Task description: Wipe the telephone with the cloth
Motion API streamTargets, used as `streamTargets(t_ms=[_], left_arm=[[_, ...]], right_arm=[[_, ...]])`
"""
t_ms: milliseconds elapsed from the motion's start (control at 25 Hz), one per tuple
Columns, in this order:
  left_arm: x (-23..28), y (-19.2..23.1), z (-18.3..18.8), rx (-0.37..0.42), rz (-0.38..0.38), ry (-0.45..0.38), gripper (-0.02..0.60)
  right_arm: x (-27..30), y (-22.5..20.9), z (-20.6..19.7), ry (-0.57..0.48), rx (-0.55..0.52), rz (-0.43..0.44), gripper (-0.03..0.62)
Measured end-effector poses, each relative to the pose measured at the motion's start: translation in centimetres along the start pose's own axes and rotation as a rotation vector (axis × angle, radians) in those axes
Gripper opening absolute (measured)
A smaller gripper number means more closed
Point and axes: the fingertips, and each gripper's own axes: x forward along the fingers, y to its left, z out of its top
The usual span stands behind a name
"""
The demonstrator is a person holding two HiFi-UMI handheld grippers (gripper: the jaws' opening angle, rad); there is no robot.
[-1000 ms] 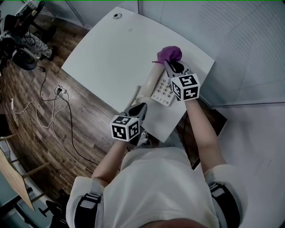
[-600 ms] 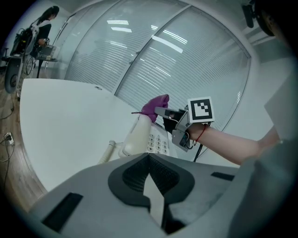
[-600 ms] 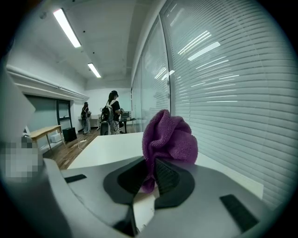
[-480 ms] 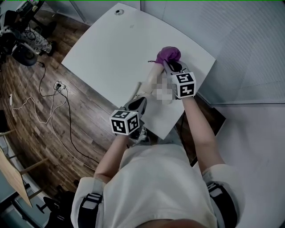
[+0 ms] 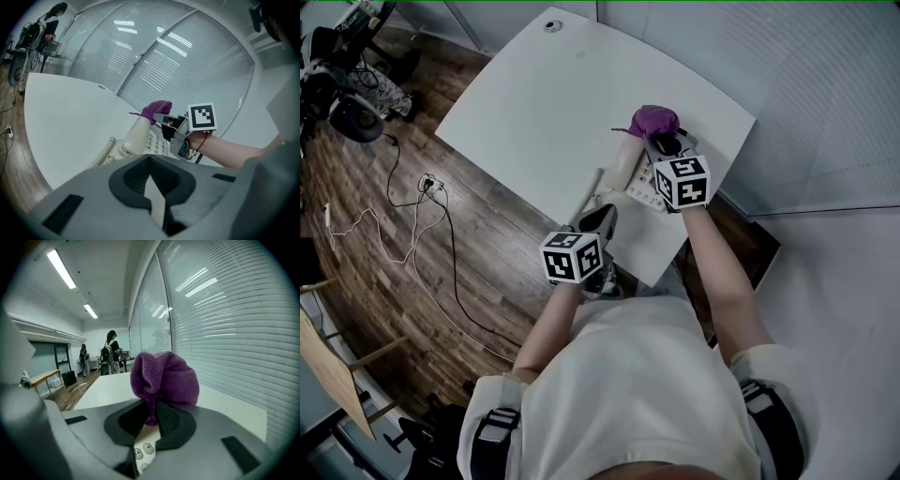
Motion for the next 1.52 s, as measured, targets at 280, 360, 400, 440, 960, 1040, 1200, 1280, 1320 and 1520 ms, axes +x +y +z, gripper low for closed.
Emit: streamTargets(t_ms=[280, 360, 400, 440, 960, 1040, 1200, 1280, 1320, 1520], left_arm=[[-0.6, 0.0, 1.0, 0.005, 0.003, -0.018, 0.021], [-1.1, 0.0, 0.9, 0.01, 0.002, -0.021, 0.021], [-1.4, 0.0, 0.9, 0.012, 0.0, -0.024, 0.021], [-1.7, -0.1, 0.8, 0.014, -0.001, -0.026, 0.021], [-3.7, -0.8, 0.4, 0.032, -0.015, -0.041, 0.021], [-4.0, -0.8, 0.3, 0.037, -0.015, -0.044, 0.021], [-4.5, -0.8, -0.2, 0.047, -0.017, -0.042, 0.021], [-4.8, -0.9, -0.4, 0.052, -0.02, -0.038, 0.021], [-5.0, -0.9, -0.5, 0.054, -0.022, -0.037, 0.021], [-5.8, -0.8, -1.0, 0.058, -0.021, -0.032, 0.021]], right_arm=[[-0.5, 1.0, -0.3, 0.013, -0.003, 0.01, 0.046], [-1.0, 1.6, -0.6, 0.016, -0.007, 0.012, 0.046], [-1.2, 2.0, -0.8, 0.018, -0.011, 0.014, 0.046], [-1.4, 2.4, -1.0, 0.02, -0.016, 0.017, 0.046], [-3.1, 6.1, -3.0, 0.052, -0.05, 0.062, 0.046], [-3.3, 6.6, -3.5, 0.054, -0.049, 0.067, 0.046], [-3.6, 7.7, -4.5, 0.061, -0.052, 0.075, 0.046], [-3.9, 8.3, -5.0, 0.068, -0.053, 0.081, 0.046], [-4.0, 8.6, -5.2, 0.072, -0.054, 0.085, 0.046], [-4.5, 10.1, -6.4, 0.09, -0.055, 0.098, 0.046]])
